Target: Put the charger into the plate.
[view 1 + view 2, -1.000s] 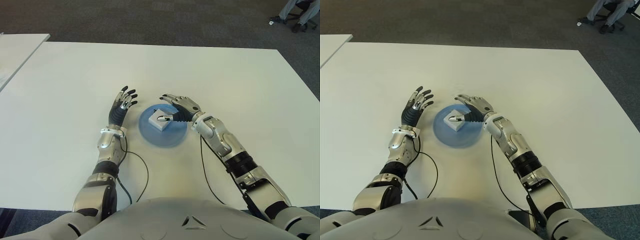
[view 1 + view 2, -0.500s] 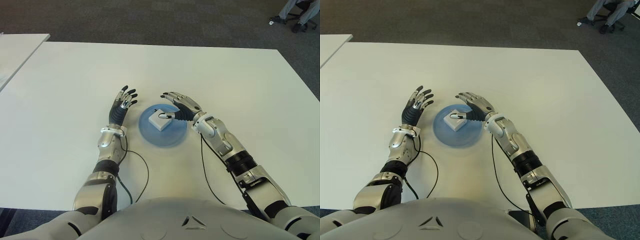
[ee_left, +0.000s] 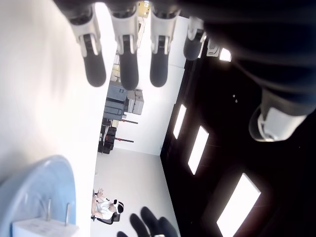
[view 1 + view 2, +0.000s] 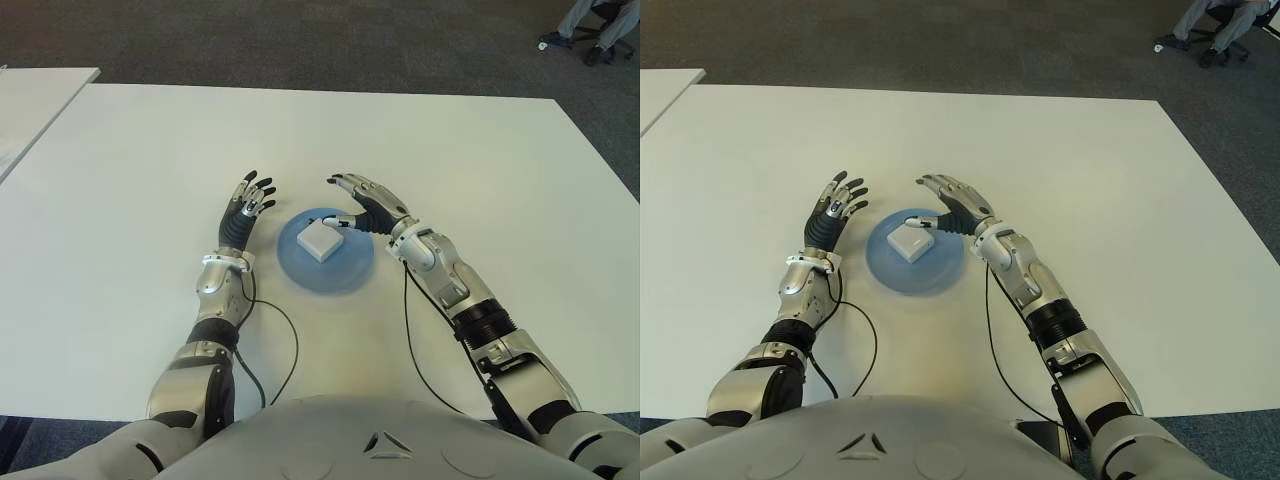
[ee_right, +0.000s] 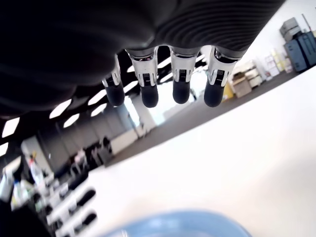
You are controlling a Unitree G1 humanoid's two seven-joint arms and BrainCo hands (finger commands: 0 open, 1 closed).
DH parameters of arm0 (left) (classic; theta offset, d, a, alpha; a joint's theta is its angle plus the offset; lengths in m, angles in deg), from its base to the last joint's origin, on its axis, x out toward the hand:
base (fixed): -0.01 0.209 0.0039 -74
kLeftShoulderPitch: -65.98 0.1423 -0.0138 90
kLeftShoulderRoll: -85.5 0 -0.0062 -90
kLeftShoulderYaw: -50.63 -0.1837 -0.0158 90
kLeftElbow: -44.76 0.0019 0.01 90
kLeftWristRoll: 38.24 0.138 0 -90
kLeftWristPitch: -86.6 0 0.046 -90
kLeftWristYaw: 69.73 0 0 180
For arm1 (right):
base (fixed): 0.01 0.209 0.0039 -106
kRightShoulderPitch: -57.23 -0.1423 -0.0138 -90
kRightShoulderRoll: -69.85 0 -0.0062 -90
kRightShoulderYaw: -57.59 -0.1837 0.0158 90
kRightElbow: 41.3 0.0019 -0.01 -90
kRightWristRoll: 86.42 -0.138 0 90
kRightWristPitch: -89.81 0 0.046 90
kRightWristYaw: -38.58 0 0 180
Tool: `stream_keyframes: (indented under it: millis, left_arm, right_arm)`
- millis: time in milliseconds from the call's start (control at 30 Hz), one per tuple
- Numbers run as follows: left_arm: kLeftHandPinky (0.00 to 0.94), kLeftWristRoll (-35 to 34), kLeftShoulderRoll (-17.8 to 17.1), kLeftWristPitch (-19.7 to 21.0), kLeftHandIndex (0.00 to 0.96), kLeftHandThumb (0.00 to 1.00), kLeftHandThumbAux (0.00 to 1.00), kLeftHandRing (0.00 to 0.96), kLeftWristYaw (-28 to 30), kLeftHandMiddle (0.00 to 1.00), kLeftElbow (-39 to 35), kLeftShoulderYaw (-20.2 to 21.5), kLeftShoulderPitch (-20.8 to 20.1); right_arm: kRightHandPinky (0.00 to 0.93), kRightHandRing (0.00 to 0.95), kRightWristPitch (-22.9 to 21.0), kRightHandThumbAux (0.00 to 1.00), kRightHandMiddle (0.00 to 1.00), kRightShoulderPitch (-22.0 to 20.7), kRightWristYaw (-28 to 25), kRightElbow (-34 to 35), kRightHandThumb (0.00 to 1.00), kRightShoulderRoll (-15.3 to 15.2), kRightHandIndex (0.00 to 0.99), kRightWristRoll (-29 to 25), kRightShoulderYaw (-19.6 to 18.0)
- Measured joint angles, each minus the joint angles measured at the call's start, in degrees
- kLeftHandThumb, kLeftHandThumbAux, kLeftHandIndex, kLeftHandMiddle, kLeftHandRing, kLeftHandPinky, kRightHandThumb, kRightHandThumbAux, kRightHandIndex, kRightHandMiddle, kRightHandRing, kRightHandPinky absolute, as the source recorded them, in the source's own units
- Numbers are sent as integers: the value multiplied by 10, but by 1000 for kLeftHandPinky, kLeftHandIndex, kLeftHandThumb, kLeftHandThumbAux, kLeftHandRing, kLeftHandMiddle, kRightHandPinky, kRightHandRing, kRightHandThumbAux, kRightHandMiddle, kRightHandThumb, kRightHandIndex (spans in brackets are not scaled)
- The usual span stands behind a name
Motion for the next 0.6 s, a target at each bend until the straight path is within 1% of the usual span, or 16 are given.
stream_keyframes:
  millis: [133,200,233,433,467,500,533,600]
  left_arm:
    - [222,0,0,0,50,0,436,210,1,197,2,0,-1]
    - [221,0,-1,-1,49,0,437,209,3,197,3,1,-2]
    - [221,0,-2,-1,49,0,437,209,5,197,3,1,-2]
    - [230,-2,-4,-1,53,0,442,213,11,200,4,4,-2]
    - [229,-2,-4,-1,54,0,443,213,12,199,4,4,-2]
    - [229,-3,-5,-1,56,0,445,214,12,200,5,5,-2]
    - [229,-3,-5,-1,57,0,445,214,12,200,5,6,-2]
    - [228,-4,-7,-1,61,0,446,215,12,202,5,8,-1]
  right_arm:
    - [0,0,19,296,0,1,42,-37,207,36,0,-65,-46]
    - [0,0,28,358,0,2,53,-53,187,47,0,-94,-65]
    - [0,0,33,367,0,2,56,-60,184,52,0,-108,-74]
    - [0,0,59,494,0,4,71,-88,148,63,0,-162,-116]
    - [0,0,64,555,1,5,74,-93,124,64,0,-170,-123]
    - [0,0,78,608,10,4,75,-106,100,69,0,-184,-133]
    - [0,0,97,627,13,3,79,-123,92,77,0,-202,-145]
    - [8,4,133,706,36,3,89,-162,49,93,18,-233,-165]
